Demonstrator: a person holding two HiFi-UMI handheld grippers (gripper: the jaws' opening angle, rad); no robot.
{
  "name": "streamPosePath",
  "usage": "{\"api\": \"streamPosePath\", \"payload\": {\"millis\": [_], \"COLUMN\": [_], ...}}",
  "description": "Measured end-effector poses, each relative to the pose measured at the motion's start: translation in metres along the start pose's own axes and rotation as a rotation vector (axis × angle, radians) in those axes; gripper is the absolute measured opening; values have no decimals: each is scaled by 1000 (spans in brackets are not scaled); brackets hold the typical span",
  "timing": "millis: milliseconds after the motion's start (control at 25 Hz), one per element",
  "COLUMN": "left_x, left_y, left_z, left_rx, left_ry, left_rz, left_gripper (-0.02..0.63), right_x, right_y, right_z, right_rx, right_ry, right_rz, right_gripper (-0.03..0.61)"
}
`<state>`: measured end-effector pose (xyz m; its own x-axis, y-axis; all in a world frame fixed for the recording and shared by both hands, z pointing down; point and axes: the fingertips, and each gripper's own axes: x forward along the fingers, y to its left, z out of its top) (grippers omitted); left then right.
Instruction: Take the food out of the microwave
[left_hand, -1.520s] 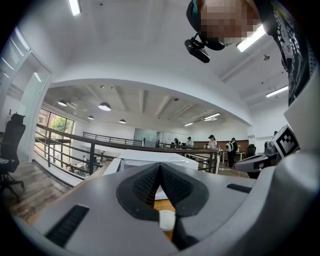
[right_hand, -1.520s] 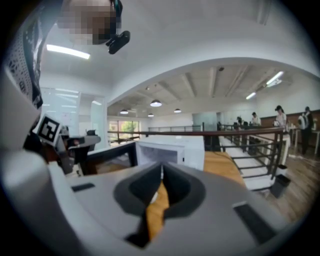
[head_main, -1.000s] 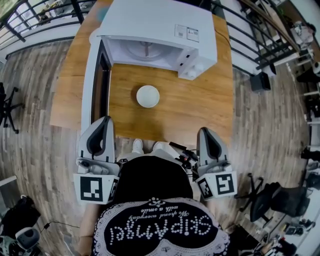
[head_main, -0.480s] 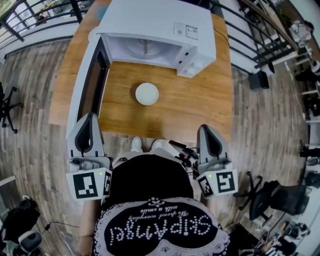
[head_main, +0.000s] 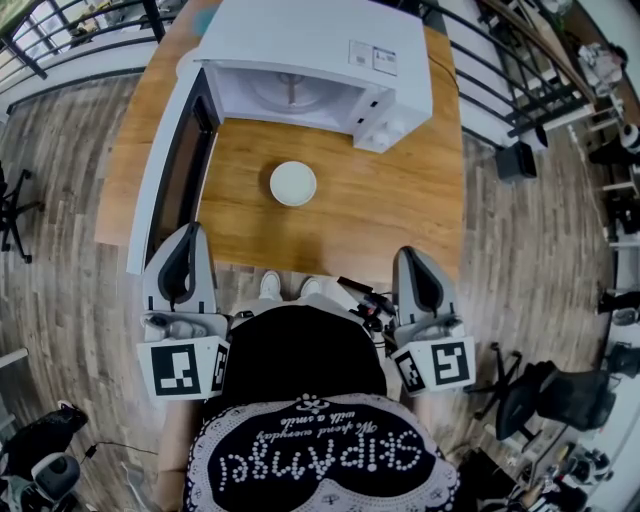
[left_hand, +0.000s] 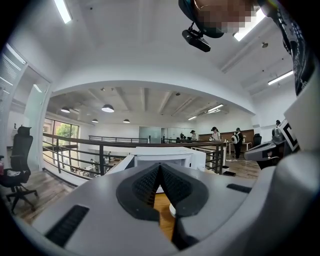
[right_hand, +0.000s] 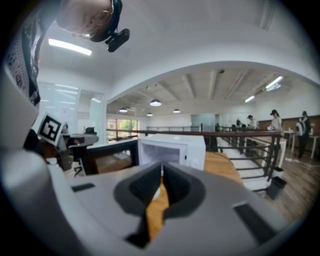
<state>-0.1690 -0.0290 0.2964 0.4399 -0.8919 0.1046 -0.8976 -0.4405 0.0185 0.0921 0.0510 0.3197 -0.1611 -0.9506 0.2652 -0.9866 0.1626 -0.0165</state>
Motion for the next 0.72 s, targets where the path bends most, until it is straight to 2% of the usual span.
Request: {"api": "streamPosePath", "payload": {"millis": [720], "left_x": [1], "left_y": [5], "left_z": [-5], "left_rx": [1], "left_ry": [6], "left_rz": [-17], "left_gripper": [31], "right_x": [5], "right_y": [5], "right_z": [0], "right_rx": [-8], "right_ry": [11], "right_rz": [-2], "right_gripper": [35]}}
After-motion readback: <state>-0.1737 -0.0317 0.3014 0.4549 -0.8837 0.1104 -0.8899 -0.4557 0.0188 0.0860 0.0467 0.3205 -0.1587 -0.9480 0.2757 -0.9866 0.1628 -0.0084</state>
